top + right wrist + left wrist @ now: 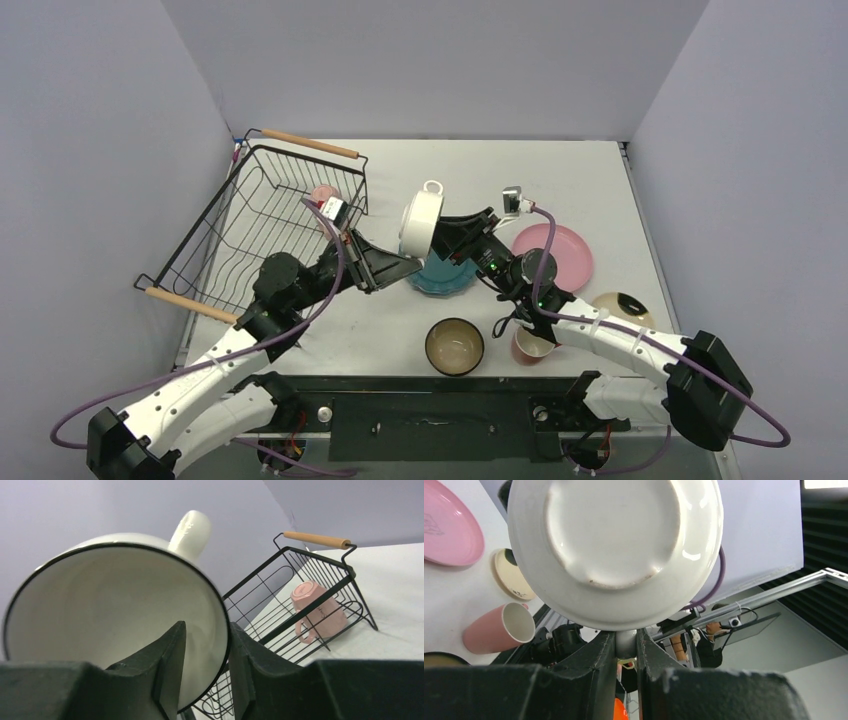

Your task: Load the mixed dishes into the dish rack

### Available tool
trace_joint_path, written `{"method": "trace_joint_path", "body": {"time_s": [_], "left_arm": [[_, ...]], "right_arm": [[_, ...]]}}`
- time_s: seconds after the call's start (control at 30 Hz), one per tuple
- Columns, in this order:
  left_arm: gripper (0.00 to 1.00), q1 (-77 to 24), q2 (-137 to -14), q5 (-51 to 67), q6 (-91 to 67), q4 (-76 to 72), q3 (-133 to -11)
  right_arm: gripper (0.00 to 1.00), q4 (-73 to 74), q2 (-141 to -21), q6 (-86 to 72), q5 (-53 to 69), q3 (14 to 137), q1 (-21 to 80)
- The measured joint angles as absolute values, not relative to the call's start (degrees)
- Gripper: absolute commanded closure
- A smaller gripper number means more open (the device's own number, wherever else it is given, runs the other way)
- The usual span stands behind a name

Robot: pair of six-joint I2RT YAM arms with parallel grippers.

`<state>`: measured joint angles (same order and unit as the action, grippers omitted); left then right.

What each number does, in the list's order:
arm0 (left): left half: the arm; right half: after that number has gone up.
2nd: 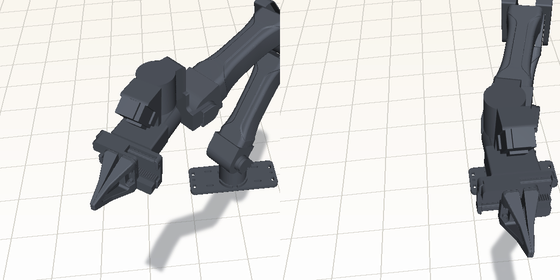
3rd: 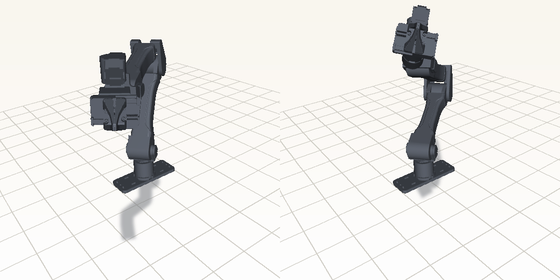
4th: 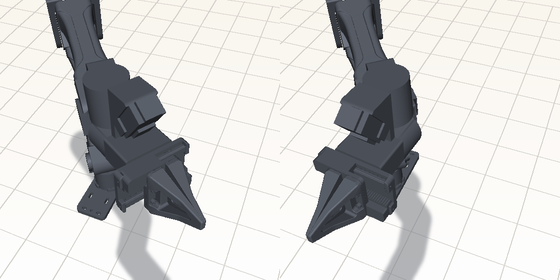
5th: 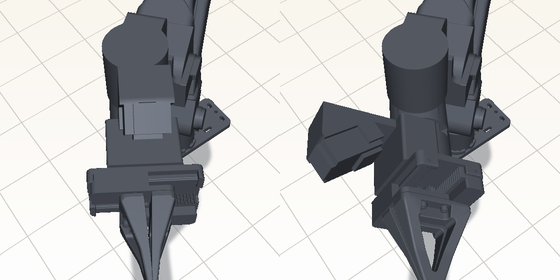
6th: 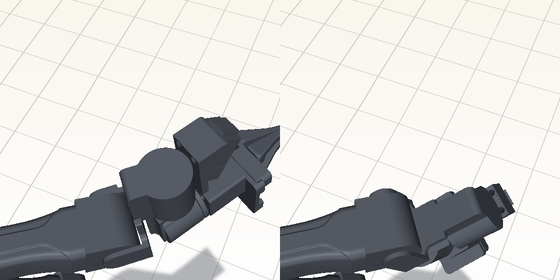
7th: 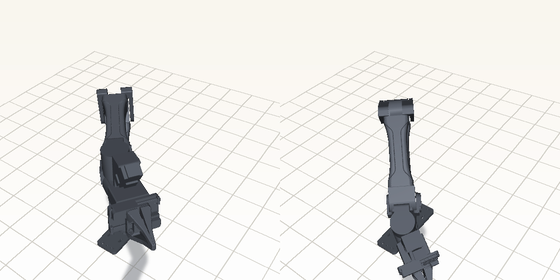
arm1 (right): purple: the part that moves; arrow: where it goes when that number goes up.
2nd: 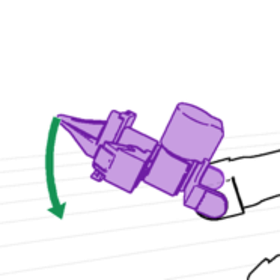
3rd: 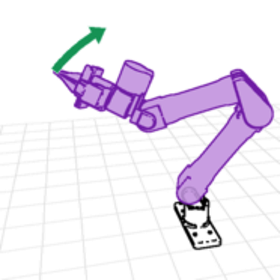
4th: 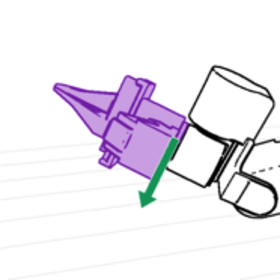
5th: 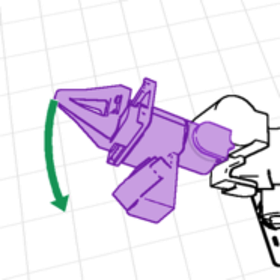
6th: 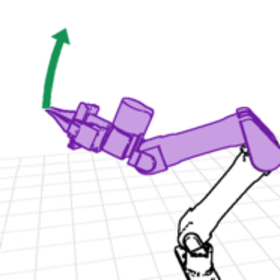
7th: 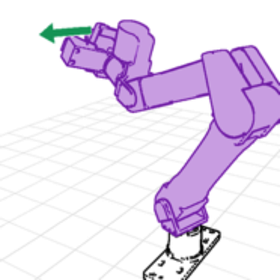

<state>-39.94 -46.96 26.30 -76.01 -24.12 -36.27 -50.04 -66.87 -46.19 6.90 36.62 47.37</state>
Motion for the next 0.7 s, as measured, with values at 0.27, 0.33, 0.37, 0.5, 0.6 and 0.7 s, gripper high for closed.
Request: {"method": "trace_joint_path", "body": {"time_s": [0.27,0.33,0.37,0.5,0.6,0.7], "left_arm": [[1.0,-38.5,-47.7,25.8,-79.4,-23.8,-36.4],[1.0,-38.3,-47.8,25.7,-80.0,-23.7,-36.4],[1.0,-38.2,-47.8,25.6,-80.2,-23.4,-36.4],[1.0,-38.1,-46.9,25.4,-78.9,-20.9,-36.4],[1.0,-37.7,-45.6,25.4,-77.6,-18.5,-36.4],[1.0,-37.0,-44.9,25.5,-77.5,-18.3,-36.4]], "right_arm": [[0.48,-51.1,-67.5,-44.7,6.9,36.7,47.5],[0.44,-51.3,-68.2,-44.8,7.0,36.9,47.6],[0.4,-51.4,-68.6,-44.9,7.1,37.2,47.7],[0.32,-52.4,-69.3,-45.8,7.2,37.5,47.5],[0.29,-52.8,-69.3,-46.5,7.3,37.6,46.9],[0.27,-52.8,-70.5,-47.0,7.4,38.7,46.5]]}}
